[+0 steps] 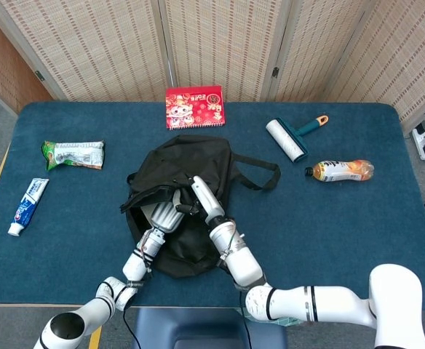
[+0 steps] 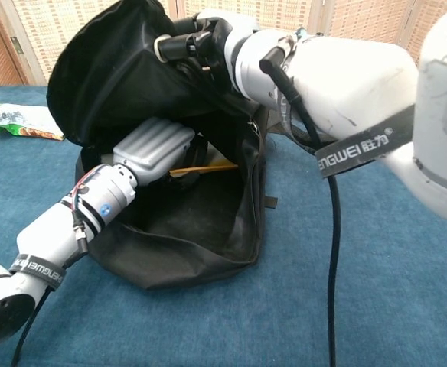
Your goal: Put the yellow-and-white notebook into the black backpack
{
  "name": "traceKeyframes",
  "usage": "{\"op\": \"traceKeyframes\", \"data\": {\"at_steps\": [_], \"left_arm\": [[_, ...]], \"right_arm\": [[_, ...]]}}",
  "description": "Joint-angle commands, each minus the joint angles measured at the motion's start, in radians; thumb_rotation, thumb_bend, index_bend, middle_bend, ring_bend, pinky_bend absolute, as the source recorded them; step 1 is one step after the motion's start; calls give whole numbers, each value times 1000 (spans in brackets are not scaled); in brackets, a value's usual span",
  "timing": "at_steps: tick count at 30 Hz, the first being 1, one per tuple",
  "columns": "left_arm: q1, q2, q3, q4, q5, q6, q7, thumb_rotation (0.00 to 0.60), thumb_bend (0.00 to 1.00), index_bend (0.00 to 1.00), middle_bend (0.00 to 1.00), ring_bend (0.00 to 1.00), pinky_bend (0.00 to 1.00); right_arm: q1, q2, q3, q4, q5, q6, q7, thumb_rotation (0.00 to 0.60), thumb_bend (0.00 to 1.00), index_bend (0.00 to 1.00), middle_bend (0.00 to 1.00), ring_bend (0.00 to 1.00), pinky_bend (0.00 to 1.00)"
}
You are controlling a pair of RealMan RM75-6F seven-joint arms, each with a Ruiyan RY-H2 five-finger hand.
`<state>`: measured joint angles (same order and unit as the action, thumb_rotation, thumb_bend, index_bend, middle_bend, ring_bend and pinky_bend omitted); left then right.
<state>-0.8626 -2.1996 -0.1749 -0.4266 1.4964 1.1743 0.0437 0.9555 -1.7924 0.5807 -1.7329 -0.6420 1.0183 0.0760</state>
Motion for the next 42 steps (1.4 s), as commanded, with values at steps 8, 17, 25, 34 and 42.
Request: {"op": "traceKeyframes", "data": {"at_steps": [8, 17, 25, 34, 42], "left_arm": [[31, 149, -28, -331, -99, -156, 144, 600, 265, 416, 472, 430, 546], [92, 275, -68, -662, -243, -182, 348, 600, 46, 182, 266, 231, 326], [129, 342, -77, -833, -323, -151, 433, 600, 0, 30, 166, 134, 238], [188, 433, -54, -984, -294, -71, 377, 600, 0, 97, 200, 174, 239], [250, 523, 24, -1076, -165, 20, 299, 600, 0, 132, 257, 243, 243]], "right_arm": [[6, 0, -4, 18, 2, -8, -1, 600, 782, 718, 461, 381, 355], [10, 5, -1, 31, 7, -14, -1, 600, 783, 703, 448, 371, 347], [5, 11, -3, 40, -4, -21, 10, 600, 783, 697, 444, 366, 340], [-1, 22, -1, 55, -13, -40, 32, 600, 783, 694, 443, 364, 338], [7, 13, 1, 86, -16, -52, 48, 600, 783, 694, 443, 363, 339]]}}
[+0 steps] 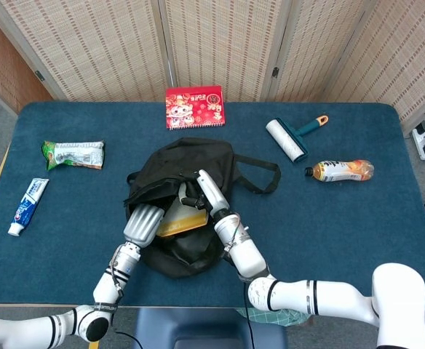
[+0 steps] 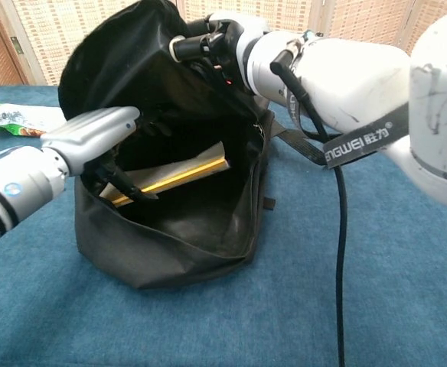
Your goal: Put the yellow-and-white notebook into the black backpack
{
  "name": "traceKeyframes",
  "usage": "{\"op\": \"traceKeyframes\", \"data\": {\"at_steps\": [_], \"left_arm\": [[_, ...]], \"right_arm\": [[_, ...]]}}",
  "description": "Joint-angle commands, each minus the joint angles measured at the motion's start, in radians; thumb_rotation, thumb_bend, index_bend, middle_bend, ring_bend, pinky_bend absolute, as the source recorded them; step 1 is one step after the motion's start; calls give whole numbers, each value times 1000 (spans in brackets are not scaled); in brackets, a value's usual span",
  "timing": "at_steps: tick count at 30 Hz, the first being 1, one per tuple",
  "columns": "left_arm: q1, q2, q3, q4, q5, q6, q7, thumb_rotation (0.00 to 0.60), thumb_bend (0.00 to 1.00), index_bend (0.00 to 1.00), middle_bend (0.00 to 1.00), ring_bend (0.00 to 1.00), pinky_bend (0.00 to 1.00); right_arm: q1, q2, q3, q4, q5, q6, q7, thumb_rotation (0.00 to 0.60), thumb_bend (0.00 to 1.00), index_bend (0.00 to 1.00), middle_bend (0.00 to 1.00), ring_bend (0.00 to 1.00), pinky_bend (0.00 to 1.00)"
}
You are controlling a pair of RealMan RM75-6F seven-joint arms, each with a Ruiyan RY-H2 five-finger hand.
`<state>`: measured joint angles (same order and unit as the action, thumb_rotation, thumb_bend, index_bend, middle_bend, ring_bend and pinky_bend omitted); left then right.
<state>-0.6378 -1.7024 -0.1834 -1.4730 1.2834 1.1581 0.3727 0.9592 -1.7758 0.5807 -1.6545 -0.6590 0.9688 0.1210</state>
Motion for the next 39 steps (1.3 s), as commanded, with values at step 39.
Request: {"op": "traceKeyframes", "data": {"at_steps": [39], "left_arm": [[307, 360, 104, -115, 151, 320, -306, 600, 0, 382, 463, 426, 425]], "right_arm": [[-98, 147, -119, -51, -160, -150, 72, 600, 625, 417, 309, 243, 203]]}}
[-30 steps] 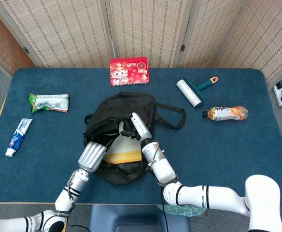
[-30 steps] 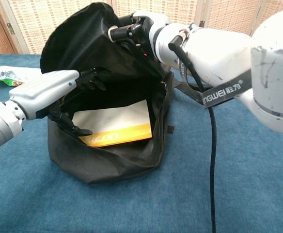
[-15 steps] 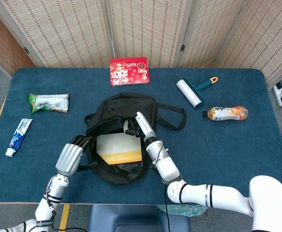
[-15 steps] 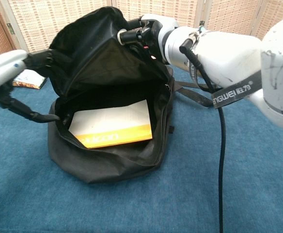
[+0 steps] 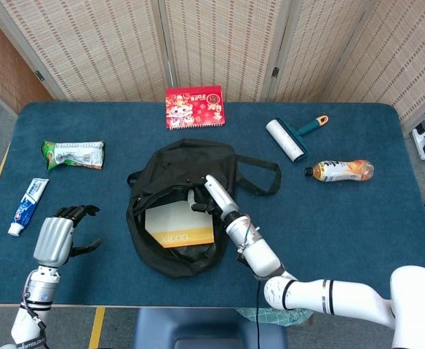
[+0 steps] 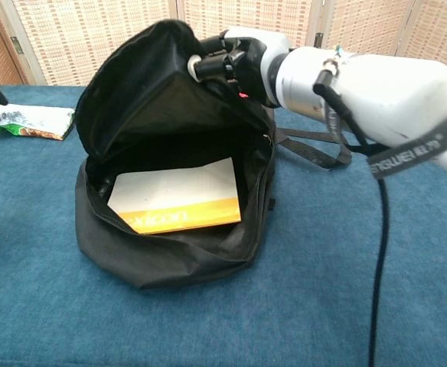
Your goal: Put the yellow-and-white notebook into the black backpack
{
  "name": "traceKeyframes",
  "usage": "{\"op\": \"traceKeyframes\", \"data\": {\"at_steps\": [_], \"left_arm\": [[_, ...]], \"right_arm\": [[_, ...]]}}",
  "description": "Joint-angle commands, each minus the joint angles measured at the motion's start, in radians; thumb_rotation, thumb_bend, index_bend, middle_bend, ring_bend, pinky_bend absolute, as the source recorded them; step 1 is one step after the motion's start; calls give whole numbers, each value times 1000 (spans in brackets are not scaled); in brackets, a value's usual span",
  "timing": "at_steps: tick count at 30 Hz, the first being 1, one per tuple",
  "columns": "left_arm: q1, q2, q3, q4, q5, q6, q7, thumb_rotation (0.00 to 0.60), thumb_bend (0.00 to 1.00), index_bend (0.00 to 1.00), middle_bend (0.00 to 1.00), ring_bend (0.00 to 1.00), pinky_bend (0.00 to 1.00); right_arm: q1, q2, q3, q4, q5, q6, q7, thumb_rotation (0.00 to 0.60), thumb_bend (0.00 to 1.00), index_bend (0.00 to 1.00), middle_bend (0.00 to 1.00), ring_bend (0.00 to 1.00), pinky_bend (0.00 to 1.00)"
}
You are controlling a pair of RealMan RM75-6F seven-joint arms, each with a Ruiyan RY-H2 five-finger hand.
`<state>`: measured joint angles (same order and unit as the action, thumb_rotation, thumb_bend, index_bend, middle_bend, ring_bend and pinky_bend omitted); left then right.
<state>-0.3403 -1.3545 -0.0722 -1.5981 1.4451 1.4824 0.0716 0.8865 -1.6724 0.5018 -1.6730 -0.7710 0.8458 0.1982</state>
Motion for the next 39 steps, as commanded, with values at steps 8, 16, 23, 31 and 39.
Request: {"op": "traceKeyframes", "data": {"at_steps": [8, 16, 23, 31, 39], "left_arm": [[24, 42, -11, 9, -36, -36, 7, 600, 0, 372, 462, 426, 424], [28, 61, -31, 7, -72, -64, 25, 600, 0, 360, 460, 424, 420], [48, 80, -45, 10, -124, -69, 68, 600, 0, 326, 446, 408, 379], [90, 128, -45, -12, -188, -63, 128, 600, 6, 264, 356, 305, 263], [164, 167, -3, -43, -136, 15, 116, 600, 6, 235, 322, 274, 208]], "right_arm": [[-61, 199, -143, -146, -144, -98, -66, 463, 167, 0, 72, 22, 87], [-158, 359, -169, -259, -312, -41, -20, 516, 132, 0, 60, 41, 93], [-297, 452, -281, -249, -409, 170, -171, 600, 439, 242, 207, 175, 219], [-473, 535, -432, -163, -562, 393, -307, 598, 375, 11, 106, 44, 141], [-642, 541, -504, -26, -690, 617, -221, 535, 287, 0, 47, 0, 108]]}}
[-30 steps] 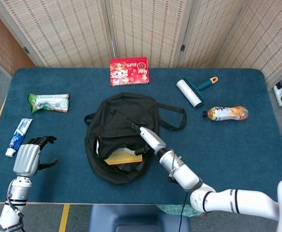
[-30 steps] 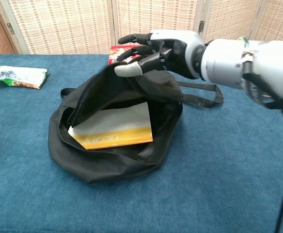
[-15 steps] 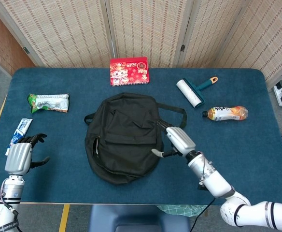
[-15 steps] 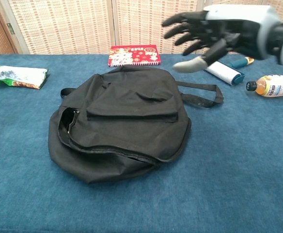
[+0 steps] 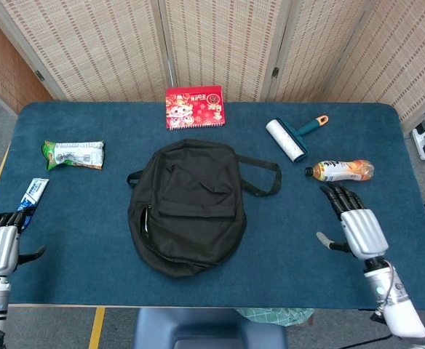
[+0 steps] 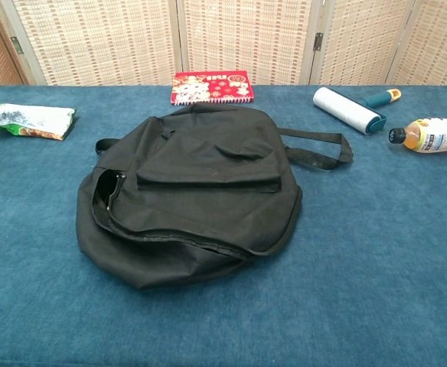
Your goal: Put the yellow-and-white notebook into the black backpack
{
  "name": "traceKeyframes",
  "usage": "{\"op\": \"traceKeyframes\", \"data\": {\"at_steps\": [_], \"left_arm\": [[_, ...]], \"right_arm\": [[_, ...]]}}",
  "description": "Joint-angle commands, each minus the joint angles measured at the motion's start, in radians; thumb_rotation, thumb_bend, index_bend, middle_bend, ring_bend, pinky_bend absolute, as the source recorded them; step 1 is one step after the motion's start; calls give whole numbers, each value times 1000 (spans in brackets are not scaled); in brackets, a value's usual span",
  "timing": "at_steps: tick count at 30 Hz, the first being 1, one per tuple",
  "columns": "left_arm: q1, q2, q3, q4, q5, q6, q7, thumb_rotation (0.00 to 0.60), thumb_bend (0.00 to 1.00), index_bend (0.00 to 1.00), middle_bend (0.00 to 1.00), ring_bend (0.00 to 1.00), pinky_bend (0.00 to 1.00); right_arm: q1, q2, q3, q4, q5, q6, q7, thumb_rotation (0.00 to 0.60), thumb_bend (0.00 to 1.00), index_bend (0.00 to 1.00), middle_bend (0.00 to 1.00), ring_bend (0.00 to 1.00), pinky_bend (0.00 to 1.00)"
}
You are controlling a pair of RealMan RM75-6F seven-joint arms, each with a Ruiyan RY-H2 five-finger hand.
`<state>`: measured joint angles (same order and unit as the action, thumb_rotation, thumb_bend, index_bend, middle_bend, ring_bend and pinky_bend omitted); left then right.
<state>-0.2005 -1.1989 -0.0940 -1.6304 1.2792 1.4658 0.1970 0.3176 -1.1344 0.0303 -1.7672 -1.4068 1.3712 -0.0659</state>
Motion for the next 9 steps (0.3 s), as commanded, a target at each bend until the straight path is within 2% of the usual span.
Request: {"op": "traceKeyframes", "data": {"at_steps": [1, 4, 9], "left_arm": [[34, 14, 25, -13, 43, 45, -12, 600, 6, 235, 322, 274, 205], [64, 24, 43, -27, 84, 89, -18, 600, 7, 234, 320, 274, 201], [103, 44, 66, -63, 129, 133, -27, 600, 6, 230, 316, 272, 200]], "right_arm": [[-92, -2, -34, 84, -59, 117, 54, 534, 287, 0, 47, 0, 108], [-149, -16, -45, 132, -61, 176, 105, 537, 286, 0, 49, 0, 108], [-206, -22, -56, 176, -65, 214, 170, 535, 286, 0, 62, 5, 108]]}}
